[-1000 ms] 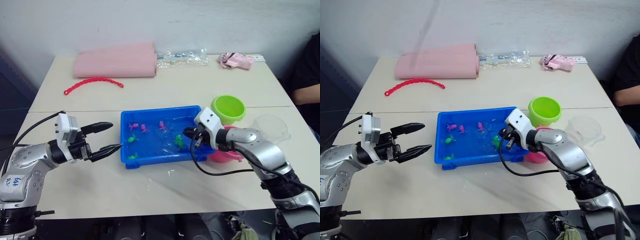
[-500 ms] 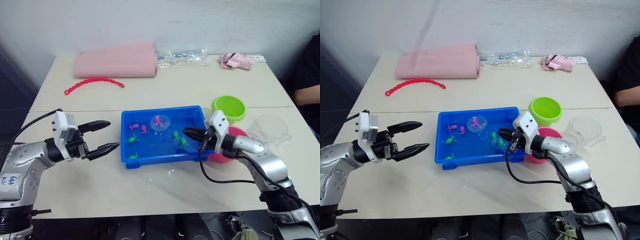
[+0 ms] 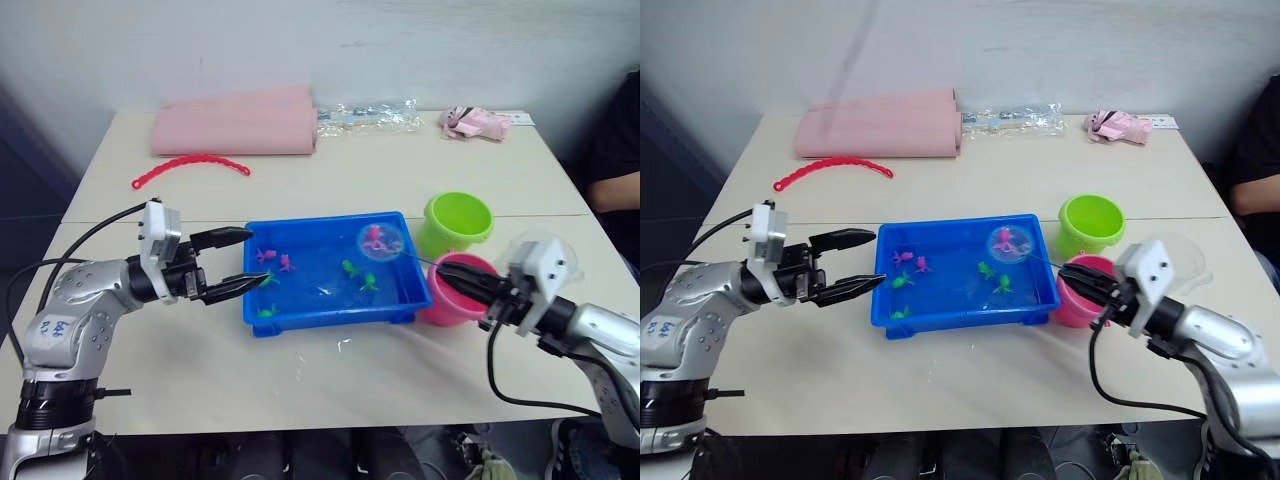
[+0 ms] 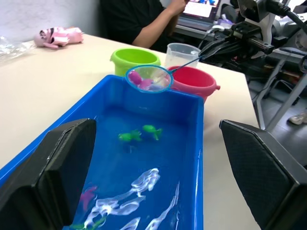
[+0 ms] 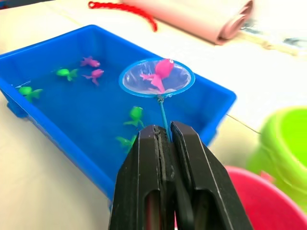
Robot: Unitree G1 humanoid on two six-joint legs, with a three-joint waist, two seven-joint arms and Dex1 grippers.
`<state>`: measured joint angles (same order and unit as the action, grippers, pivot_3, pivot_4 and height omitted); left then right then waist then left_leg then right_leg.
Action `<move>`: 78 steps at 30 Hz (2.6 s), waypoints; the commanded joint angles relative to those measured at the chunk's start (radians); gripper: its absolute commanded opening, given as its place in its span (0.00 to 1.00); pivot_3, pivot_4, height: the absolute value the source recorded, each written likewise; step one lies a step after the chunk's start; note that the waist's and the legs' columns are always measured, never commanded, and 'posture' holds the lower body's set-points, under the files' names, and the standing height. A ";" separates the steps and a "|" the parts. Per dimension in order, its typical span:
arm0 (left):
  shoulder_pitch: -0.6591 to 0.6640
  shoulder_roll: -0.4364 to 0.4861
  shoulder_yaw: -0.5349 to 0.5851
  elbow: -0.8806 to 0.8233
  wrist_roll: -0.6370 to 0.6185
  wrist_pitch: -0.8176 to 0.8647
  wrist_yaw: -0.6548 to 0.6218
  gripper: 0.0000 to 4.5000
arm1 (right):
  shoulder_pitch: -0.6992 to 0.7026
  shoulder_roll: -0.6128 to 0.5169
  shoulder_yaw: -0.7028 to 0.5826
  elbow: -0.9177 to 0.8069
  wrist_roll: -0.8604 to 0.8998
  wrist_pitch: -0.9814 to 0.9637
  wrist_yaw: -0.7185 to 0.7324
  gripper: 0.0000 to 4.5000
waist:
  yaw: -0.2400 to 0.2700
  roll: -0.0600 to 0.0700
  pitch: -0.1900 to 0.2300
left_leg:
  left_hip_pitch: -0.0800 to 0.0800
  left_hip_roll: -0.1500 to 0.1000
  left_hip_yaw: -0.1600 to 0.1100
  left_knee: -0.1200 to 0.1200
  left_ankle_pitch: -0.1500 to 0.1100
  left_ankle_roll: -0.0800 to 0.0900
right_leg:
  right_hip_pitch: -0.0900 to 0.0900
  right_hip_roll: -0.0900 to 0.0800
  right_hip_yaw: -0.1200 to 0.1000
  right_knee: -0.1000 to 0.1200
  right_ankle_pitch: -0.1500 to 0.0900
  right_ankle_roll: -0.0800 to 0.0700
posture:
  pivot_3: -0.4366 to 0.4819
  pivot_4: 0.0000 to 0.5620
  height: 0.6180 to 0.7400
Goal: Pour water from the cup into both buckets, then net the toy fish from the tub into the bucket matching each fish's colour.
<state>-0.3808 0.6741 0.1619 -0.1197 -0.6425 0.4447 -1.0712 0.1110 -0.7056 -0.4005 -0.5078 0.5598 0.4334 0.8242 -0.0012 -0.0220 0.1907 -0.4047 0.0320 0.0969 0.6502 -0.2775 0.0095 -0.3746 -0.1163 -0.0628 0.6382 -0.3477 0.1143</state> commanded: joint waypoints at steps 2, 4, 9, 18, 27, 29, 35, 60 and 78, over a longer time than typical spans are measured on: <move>-0.056 -0.028 -0.057 0.044 0.018 -0.028 -0.047 1.00 | 0.118 0.000 -0.201 -0.074 0.039 -0.062 0.028 0.00 | 0.006 0.000 0.000 | 0.000 -0.001 0.000 0.001 0.000 0.000 | 0.000 0.000 0.001 0.000 0.000 0.000 | 0.48 0.27 1.00; -0.074 -0.045 -0.084 0.051 0.025 -0.030 -0.058 1.00 | 0.185 0.000 -0.278 -0.078 0.026 -0.085 0.039 0.00 | 0.008 0.000 0.000 | 0.000 -0.001 0.000 0.001 0.000 0.001 | 0.001 0.000 0.001 -0.001 0.000 0.001 | 0.48 0.27 1.00; -0.129 -0.086 -0.137 0.071 0.036 -0.033 -0.083 1.00 | 0.308 0.002 -0.435 -0.074 -0.001 -0.153 0.066 0.00 | 0.013 0.000 0.000 | 0.000 -0.001 0.000 0.001 0.000 0.001 | 0.002 0.000 0.001 -0.001 0.000 0.001 | 0.48 0.27 1.00; -0.167 -0.143 -0.190 0.135 0.066 -0.059 -0.124 1.00 | 0.377 0.027 -0.421 0.044 -0.330 -0.605 0.068 0.00 | 0.006 0.000 0.000 | 0.002 -0.001 0.000 0.001 0.001 0.000 | 0.002 0.002 0.002 0.000 0.000 0.001 | 0.48 0.27 1.00; -0.170 -0.180 -0.182 0.157 0.060 -0.071 -0.143 1.00 | 0.375 0.005 -0.422 0.243 -0.702 -1.095 -0.084 0.00 | 0.002 0.000 0.000 | 0.002 -0.001 0.000 0.002 0.003 -0.001 | 0.002 0.002 0.002 0.000 0.000 0.001 | 0.48 0.27 1.00; -0.170 -0.184 -0.180 0.159 0.061 -0.073 -0.145 1.00 | 0.371 0.002 -0.423 0.275 -0.751 -1.146 -0.130 0.00 | 0.001 0.000 0.000 | 0.002 -0.001 0.000 0.002 0.003 -0.001 | 0.002 0.001 0.002 0.000 0.000 0.001 | 0.48 0.27 1.00; -0.164 -0.188 -0.172 0.176 0.067 -0.090 -0.156 1.00 | 0.393 -0.046 -0.446 0.374 -0.946 -1.378 -0.264 0.00 | 0.000 0.000 0.000 | 0.002 -0.001 0.000 0.002 0.004 -0.003 | 0.002 0.002 0.003 0.000 0.000 0.001 | 0.48 0.27 1.00; 0.029 -0.054 0.142 0.140 -0.026 -0.069 -0.032 1.00 | 0.280 -0.289 0.015 0.023 0.312 -0.408 -0.187 0.00 | -0.028 0.001 -0.001 | 0.018 0.008 -0.004 -0.002 -0.003 0.002 | 0.021 -0.001 0.009 -0.007 0.001 -0.003 | 0.48 0.27 1.00; 0.314 0.151 0.274 0.025 0.035 -0.120 -0.048 1.00 | -0.621 -0.113 0.652 0.219 0.051 0.258 -0.154 0.00 | -0.017 0.000 -0.001 | -0.002 0.011 0.002 0.002 -0.001 -0.004 | -0.002 0.001 0.002 -0.002 0.002 -0.006 | 0.48 0.27 1.00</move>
<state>-0.0688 0.8095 0.4298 -0.0658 -0.6158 0.3483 -1.1040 -0.4942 -0.8214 0.2505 -0.2843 0.6459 0.6993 0.6524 -0.0183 -0.0217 0.1894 -0.4067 0.0425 0.0993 0.6520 -0.2788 0.0055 -0.3765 -0.1155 -0.0618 0.6361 -0.3456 0.1082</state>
